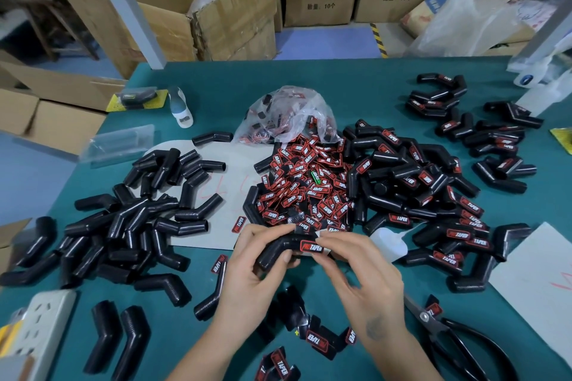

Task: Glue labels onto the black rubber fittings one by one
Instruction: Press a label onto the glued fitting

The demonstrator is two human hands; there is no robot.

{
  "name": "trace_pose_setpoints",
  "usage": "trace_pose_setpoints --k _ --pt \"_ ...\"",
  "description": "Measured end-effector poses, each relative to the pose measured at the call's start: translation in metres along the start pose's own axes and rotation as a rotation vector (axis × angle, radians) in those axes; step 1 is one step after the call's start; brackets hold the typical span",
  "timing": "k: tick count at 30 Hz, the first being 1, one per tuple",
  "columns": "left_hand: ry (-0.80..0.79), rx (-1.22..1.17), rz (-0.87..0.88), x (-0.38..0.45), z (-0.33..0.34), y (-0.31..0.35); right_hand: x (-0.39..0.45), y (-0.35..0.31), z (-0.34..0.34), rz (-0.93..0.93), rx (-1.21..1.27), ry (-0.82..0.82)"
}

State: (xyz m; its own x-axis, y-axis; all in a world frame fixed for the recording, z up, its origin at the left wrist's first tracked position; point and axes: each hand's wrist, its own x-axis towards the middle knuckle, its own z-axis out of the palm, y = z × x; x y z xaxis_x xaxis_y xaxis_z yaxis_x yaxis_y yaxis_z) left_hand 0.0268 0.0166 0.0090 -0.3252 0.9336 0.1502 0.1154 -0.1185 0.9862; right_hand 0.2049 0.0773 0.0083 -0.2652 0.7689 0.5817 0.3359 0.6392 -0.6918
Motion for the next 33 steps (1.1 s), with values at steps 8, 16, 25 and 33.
trace_pose_setpoints --k 8,16,25,33 --pt "-0.054 0.02 0.032 -0.0006 0.0025 0.0013 -0.0037 0.0045 0.0026 -0.103 -0.109 0.006" --pt "-0.053 0.109 0.064 -0.0018 0.0025 0.0026 -0.0055 0.0075 0.0039 -0.096 -0.112 -0.021" --pt "-0.052 0.15 0.081 -0.0012 0.0037 0.0044 -0.0055 0.0078 0.0057 -0.083 -0.079 -0.02" --pt "-0.022 0.169 0.068 -0.0005 0.0044 0.0066 -0.0051 0.0058 0.0054 -0.084 -0.082 -0.028"
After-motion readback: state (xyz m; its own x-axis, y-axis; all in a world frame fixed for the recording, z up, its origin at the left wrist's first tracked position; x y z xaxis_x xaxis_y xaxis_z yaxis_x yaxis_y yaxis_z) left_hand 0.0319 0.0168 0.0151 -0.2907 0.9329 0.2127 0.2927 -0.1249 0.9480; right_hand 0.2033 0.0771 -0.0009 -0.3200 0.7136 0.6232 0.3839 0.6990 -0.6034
